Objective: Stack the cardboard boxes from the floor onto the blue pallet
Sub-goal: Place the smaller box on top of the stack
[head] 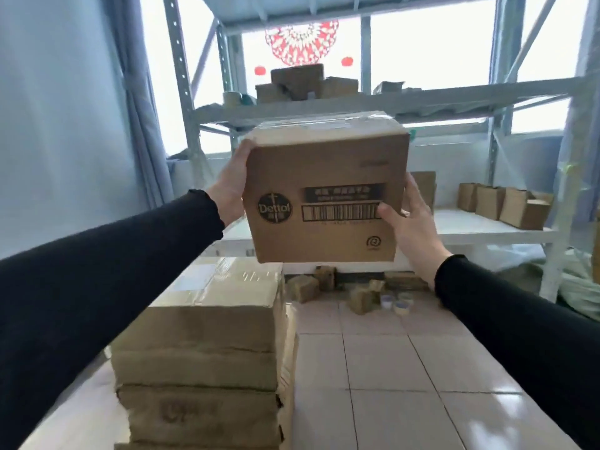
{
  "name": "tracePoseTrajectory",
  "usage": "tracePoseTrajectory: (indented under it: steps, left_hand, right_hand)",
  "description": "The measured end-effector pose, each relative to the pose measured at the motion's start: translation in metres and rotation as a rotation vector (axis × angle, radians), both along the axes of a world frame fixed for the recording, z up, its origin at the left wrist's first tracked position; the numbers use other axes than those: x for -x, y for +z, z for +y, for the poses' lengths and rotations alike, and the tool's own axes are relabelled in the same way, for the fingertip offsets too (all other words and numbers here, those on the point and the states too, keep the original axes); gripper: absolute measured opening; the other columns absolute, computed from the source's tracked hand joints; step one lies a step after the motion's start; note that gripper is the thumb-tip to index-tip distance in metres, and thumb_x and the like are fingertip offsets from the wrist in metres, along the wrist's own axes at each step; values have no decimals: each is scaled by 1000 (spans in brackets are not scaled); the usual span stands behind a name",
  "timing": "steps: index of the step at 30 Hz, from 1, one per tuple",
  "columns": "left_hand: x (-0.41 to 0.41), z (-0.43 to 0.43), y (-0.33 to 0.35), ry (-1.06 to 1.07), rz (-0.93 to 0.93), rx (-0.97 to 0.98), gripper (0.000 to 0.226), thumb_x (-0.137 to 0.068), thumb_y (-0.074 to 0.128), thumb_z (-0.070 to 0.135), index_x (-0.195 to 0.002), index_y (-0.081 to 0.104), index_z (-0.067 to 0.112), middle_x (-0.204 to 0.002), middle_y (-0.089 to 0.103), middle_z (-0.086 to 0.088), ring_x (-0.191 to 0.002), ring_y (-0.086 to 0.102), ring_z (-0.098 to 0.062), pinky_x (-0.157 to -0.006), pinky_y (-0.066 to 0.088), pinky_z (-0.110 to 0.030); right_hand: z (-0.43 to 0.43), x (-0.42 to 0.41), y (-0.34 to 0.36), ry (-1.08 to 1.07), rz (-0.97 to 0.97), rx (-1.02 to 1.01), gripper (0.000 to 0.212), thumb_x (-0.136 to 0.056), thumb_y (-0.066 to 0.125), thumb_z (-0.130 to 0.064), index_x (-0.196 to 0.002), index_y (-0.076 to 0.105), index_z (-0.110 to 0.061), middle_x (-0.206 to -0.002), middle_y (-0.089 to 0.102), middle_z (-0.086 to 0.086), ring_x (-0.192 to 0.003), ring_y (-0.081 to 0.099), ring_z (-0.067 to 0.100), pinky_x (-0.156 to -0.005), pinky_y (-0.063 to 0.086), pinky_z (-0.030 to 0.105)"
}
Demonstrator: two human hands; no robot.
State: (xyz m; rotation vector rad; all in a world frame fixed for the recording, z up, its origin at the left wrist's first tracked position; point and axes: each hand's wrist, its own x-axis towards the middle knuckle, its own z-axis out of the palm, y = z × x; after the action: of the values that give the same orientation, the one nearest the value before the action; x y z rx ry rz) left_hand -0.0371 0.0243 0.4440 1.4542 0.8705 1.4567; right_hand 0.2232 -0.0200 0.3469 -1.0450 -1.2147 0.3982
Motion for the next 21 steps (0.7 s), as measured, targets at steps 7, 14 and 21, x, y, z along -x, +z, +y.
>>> tracePoseTrajectory:
  steps: [7,14,21]
  left_hand:
    - [148,-4,17,158,73,39,45,-96,53,55,-120,61,17,-80,73,5,-74,70,-12,-46,54,-20]
    - [205,4,1,220,173,132,36,-94,48,60,-106,58,27,-95,62,5,-91,59,-13,-72,47,-30]
    - [234,27,-20,229,158,203,40,-90,52,63,-106,56,26,-94,55,4,-90,55,-13,-69,46,-32]
  right_hand:
    - [23,139,-1,135,-41,13,70,-107,49,-16,-159,19,-51,-152,51,-12,-127,53,10,-110,47,52]
    - [35,196,-24,198,-20,44,73,-104,55,-20,-156,22,-58,-155,48,-15,-129,50,4,-109,49,47]
    - [45,217,-38,195,-41,63,73,-104,57,-20,-160,21,-50,-158,44,-16,-107,47,-18,-99,50,29]
